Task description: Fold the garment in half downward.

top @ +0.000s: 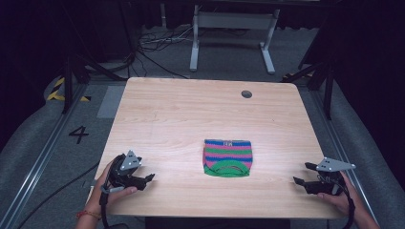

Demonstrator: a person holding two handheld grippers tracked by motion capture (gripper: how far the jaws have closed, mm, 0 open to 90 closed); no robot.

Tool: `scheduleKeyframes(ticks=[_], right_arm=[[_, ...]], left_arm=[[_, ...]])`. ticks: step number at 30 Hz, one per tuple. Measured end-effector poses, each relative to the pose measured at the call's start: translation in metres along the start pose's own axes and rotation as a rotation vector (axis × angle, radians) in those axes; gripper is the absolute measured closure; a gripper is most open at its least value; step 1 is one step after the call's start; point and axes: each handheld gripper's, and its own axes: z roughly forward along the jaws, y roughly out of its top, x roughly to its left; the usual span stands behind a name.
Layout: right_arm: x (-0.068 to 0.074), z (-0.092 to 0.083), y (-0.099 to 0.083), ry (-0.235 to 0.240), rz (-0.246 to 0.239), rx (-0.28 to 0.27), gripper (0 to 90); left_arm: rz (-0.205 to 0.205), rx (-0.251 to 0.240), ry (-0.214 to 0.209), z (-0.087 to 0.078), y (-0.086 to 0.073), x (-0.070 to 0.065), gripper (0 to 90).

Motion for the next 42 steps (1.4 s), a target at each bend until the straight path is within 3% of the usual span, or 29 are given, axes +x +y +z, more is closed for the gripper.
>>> scheduleKeyframes(ticks=[4,6,10,13,25,42], right_arm=[[-0.002,0.001,-0.008,0.002,0.028,-0.002,21.1],[-0.004,0.001,-0.011,0.01,0.049,-0.013,20.7],[-0.007,0.0,-0.014,0.013,0.074,-0.019,20.7],[-0.007,0.0,-0.015,0.009,0.075,-0.019,20.6],[-0.007,-0.001,-0.015,0.01,0.074,-0.019,20.9],[-0.007,-0.001,-0.015,0.01,0.074,-0.019,21.0]], left_arm=[[-0.032,0.004,-0.003,-0.001,-0.007,0.001,20.4],[-0.072,-0.022,-0.009,-0.001,-0.013,0.002,19.9],[-0.088,-0.013,0.024,0.001,-0.018,0.001,17.8],[-0.108,-0.01,0.018,0.001,-0.018,0.002,16.5],[-0.128,-0.012,0.045,0.001,-0.019,0.0,15.7],[-0.14,-0.005,0.043,0.0,-0.019,0.0,15.4]])
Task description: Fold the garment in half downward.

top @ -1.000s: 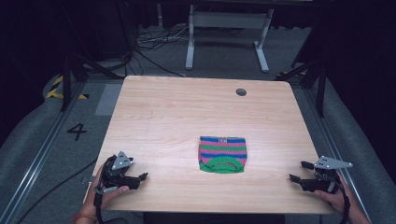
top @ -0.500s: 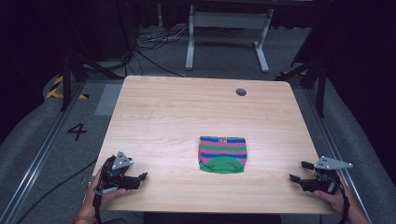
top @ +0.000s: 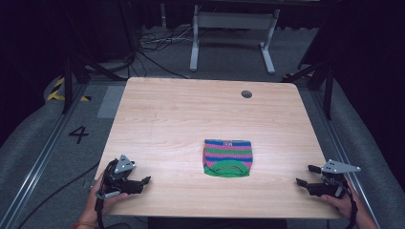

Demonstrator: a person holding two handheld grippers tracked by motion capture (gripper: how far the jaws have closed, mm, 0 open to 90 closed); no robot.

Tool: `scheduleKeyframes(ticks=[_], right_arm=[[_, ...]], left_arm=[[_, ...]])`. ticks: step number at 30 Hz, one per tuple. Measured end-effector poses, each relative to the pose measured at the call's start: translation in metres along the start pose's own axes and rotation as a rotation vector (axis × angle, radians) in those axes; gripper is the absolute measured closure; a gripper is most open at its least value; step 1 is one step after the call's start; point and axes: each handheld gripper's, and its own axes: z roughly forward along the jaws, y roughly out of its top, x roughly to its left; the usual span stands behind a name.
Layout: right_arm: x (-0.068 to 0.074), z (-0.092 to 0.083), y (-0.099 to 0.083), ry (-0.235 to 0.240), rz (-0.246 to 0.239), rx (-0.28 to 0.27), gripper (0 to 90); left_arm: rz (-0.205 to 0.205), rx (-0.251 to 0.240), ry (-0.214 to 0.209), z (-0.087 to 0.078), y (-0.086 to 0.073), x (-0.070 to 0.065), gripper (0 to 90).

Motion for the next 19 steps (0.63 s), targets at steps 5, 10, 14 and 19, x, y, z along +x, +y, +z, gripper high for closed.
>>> scheduleKeyframes(ticks=[5,10,14,19], right_arm=[[0.0,0.0,0.0,0.0,0.001,0.0,21.0],[-0.0006,0.0002,0.0,0.003,-0.005,-0.001,20.8],[-0.0007,0.0001,0.0,0.005,-0.004,-0.001,20.8],[-0.0008,0.0001,0.0,0.005,-0.004,-0.001,20.8]], left_arm=[[0.002,-0.001,0.006,0.0009,0.0008,0.0004,14.7],[-0.001,0.001,0.011,0.0012,0.0014,0.0004,14.5],[-0.013,-0.001,0.017,0.0023,0.0018,-0.0002,13.1],[-0.023,0.01,0.03,0.0033,0.0027,0.0001,10.1]])
